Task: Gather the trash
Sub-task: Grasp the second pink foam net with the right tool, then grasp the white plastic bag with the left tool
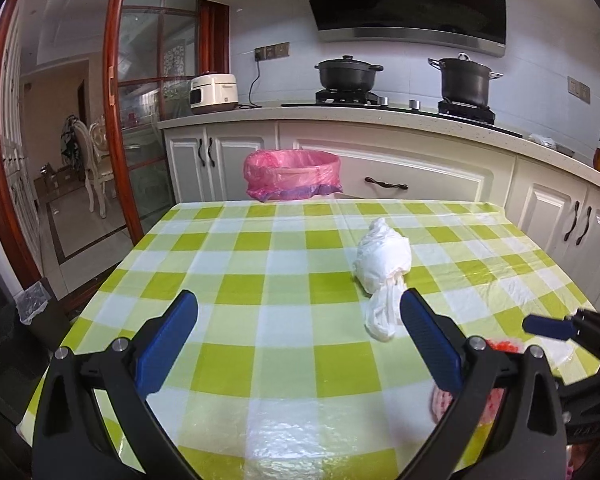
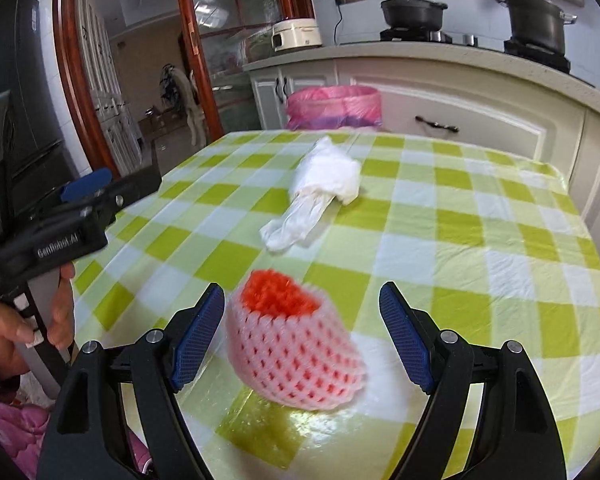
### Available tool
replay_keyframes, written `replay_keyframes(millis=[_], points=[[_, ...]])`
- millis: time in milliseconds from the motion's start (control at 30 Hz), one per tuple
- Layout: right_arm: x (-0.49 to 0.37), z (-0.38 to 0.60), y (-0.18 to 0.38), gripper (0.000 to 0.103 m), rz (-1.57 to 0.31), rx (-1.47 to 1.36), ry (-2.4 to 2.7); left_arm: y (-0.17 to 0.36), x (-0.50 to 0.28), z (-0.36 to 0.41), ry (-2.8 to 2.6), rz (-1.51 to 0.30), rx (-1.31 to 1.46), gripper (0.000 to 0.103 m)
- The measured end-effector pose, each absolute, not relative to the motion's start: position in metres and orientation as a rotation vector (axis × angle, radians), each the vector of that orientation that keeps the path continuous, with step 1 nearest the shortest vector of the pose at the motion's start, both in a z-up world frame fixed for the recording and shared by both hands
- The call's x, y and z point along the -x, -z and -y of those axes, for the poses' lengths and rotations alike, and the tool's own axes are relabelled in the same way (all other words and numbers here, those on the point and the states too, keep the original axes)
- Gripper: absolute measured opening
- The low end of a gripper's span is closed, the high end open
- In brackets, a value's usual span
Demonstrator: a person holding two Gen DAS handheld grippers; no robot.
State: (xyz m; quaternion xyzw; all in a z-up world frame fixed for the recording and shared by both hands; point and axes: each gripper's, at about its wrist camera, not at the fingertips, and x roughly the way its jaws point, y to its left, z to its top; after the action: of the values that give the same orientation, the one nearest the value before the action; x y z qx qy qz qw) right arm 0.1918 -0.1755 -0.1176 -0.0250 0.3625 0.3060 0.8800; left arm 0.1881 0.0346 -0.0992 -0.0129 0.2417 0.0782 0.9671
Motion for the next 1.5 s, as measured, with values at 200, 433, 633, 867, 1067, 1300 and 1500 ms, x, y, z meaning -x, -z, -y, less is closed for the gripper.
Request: replay_keyframes(millis=[200,433,633,867,1067,1300,1500], points=[[-0.195,0.167,0.133,0.077,-0.808,0.064,-0.655,0.101,-0.189,-0.042,-0.171,-0.501,0.040,0.098],[-0.200,0.168,0.141,0.060,-0.835,0.036,-0.684,0.104,-0.194,-0.042,-0.169,-0.514,0.037,0.098],[-0.212,0.190,0.130,0.055,-0.806,-0.037,-0.638,0.107,-0.207,-0.039,-0.160,-0.536,0.038,0.098],[-0.229,0.216,0.120,0.055,-0.771,-0.091,-0.574,0.108,-0.238,-0.025,-0.113,-0.566,0.025,0.098],[-0.239,0.235,0.109,0.055,-0.727,-0.105,-0.536,0.110,-0.281,-0.009,-0.072,-0.585,0.033,0.098],[-0.243,0.251,0.106,0.055,-0.710,-0.139,-0.521,0.116,-0.328,0.007,-0.042,-0.618,0.056,0.098],[-0.245,0.261,0.105,0.055,-0.701,-0.164,-0.509,0.130,-0.360,0.029,-0.018,-0.662,0.012,0.098]])
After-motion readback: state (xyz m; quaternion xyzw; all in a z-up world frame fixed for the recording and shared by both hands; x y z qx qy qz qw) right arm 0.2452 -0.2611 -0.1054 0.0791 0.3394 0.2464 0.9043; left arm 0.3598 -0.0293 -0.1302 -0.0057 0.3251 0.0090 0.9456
